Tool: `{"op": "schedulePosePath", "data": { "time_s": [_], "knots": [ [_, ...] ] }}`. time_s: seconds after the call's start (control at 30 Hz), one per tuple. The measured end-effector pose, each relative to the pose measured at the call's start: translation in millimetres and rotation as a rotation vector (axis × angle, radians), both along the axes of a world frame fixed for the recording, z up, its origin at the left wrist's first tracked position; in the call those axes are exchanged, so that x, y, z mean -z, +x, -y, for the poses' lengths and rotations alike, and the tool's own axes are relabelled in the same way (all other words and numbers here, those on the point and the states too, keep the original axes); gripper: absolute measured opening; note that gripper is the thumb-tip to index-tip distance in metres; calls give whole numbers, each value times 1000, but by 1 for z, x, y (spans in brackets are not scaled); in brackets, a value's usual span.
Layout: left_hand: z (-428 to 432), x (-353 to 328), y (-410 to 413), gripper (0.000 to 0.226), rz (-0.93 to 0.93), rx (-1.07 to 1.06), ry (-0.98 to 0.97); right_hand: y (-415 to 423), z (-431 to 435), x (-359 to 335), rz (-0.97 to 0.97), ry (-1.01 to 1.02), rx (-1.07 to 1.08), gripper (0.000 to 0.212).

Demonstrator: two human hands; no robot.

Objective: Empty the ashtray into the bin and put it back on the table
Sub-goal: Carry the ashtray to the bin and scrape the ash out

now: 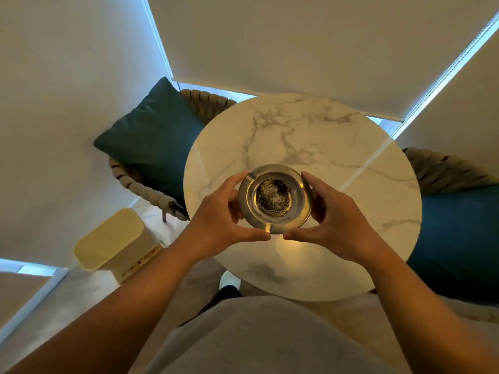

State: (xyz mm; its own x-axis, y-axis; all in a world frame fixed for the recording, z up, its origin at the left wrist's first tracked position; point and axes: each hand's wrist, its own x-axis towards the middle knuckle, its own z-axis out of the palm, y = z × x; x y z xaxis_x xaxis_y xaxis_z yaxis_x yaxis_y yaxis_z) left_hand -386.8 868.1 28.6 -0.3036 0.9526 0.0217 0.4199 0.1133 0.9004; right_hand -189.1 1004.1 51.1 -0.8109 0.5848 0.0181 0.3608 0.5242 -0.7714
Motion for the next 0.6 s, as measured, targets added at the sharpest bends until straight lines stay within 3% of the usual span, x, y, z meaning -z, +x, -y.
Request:
{"op": "schedulePosePath", "data": {
  "time_s": [0.23,0.4,0.6],
  "knots": [
    [45,-5,24,103,-19,-181,2,-2,20,-12,-52,-17,-166,101],
    [79,-14,25,103,-49,-309,-7,-24,37,-19,-115,21,-311,79],
    [130,-17,5,109,-82,-477,-27,-77,70,-27,-164,12,-495,82]
  ]
}}
